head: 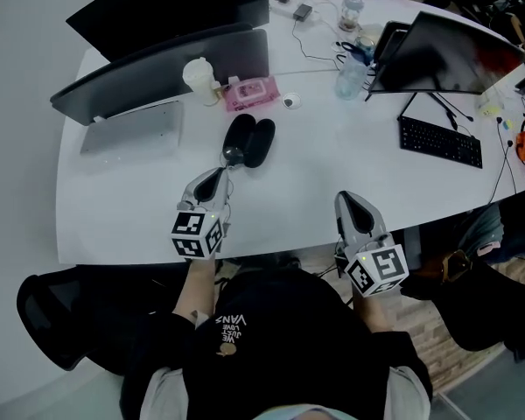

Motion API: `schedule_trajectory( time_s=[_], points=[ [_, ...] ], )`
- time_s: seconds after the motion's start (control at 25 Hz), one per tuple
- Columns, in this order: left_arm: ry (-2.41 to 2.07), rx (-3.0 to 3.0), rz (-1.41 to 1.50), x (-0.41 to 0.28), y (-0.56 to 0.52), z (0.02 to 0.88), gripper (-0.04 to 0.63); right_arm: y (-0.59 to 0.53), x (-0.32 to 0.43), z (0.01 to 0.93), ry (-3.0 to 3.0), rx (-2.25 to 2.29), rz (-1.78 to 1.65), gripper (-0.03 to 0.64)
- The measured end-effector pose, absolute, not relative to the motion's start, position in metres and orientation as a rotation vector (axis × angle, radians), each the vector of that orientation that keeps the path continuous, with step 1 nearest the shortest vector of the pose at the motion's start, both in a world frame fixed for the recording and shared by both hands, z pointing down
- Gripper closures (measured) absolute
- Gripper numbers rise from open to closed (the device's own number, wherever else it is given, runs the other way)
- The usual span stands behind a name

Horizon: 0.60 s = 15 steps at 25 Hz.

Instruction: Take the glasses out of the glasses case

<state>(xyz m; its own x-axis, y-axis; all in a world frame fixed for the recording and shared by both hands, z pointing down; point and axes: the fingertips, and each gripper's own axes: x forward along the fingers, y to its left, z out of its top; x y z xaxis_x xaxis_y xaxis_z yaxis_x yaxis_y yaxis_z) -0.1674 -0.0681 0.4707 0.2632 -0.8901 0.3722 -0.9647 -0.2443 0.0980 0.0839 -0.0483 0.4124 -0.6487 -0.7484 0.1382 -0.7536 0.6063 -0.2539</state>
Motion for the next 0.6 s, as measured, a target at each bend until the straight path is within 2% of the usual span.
schedule_trajectory(
  time_s=[0.6],
  points=[
    [-1.785, 2.256, 0.283, -0.164, -0.019, 0.448, 0.588, -0.034, 0.085, 0.414, -2.83, 1.233, 0.435, 0.618]
  ],
)
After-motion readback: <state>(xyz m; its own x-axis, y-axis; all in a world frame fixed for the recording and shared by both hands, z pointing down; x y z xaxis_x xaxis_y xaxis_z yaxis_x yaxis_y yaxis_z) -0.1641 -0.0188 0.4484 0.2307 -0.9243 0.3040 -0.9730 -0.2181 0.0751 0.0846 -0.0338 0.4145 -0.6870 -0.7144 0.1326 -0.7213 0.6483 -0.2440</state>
